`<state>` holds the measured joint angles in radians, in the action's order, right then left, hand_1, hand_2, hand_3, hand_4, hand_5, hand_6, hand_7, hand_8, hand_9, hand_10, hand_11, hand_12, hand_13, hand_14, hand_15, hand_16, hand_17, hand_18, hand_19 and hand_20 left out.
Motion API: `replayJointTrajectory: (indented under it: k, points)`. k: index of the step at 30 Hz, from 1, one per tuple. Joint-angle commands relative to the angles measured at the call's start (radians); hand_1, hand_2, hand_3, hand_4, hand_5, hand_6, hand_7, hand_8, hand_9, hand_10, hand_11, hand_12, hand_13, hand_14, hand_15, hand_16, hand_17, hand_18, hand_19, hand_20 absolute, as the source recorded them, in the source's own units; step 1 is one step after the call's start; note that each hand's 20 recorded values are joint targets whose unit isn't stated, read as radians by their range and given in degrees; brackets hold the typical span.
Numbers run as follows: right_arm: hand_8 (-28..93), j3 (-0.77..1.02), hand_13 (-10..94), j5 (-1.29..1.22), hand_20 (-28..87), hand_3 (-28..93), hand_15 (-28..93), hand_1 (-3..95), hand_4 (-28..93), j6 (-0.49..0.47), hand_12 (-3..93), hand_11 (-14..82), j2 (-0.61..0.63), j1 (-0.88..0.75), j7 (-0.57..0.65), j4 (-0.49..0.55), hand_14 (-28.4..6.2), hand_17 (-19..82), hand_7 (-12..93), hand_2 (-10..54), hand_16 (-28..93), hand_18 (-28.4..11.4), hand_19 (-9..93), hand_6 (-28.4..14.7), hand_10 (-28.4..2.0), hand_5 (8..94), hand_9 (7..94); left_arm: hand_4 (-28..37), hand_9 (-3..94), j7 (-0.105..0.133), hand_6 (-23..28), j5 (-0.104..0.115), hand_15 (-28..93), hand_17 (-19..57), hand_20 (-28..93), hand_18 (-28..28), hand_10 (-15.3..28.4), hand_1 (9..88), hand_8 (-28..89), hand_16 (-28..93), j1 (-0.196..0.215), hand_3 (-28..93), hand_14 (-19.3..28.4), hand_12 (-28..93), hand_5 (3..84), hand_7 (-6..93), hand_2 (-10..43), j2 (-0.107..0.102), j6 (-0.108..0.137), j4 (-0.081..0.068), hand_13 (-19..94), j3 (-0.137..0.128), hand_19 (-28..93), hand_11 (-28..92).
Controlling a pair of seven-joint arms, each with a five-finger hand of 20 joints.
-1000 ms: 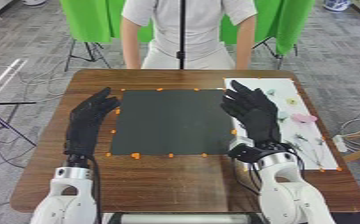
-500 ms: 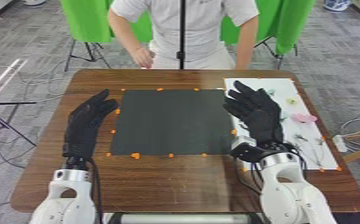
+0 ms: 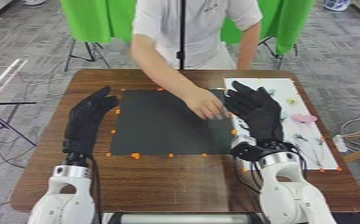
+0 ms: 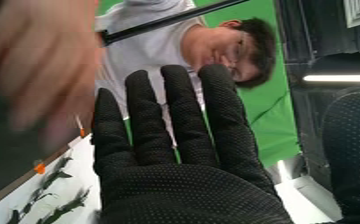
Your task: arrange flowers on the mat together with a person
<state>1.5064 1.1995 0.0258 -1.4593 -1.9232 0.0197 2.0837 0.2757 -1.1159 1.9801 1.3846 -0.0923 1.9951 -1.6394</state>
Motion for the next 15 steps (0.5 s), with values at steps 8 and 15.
replayJointTrajectory:
  k: [8,15]
  points:
    - [-7,-0.004,38,0.003,24,72,12,8.0,-14,0.006,13.3,6.1,-0.004,-0.016,-0.002,0.014,-16.0,17,10,9.4,16,-15.4,11,-3.1,-15.0,49.5,49.0,-19.7,46.8,-0.008,4.7,-0.001,21,0.4,20,15.8,13.7,25.6,-5,5,0.022,66,18.7,16,48.2,11.7,-4.2,0.010,-0.004,0.005,35,-0.013,13,18]
    - [-7,-0.011,38,0.000,24,72,12,8.1,-14,0.007,13.3,6.1,-0.001,-0.011,0.003,0.012,-16.0,17,10,9.5,16,-15.4,11,-3.2,-15.1,49.7,49.3,-19.7,46.8,-0.008,4.7,-0.002,21,0.4,20,15.8,13.7,25.6,-5,5,0.026,66,18.8,16,48.2,11.7,-4.3,0.008,-0.002,0.007,35,-0.017,13,18]
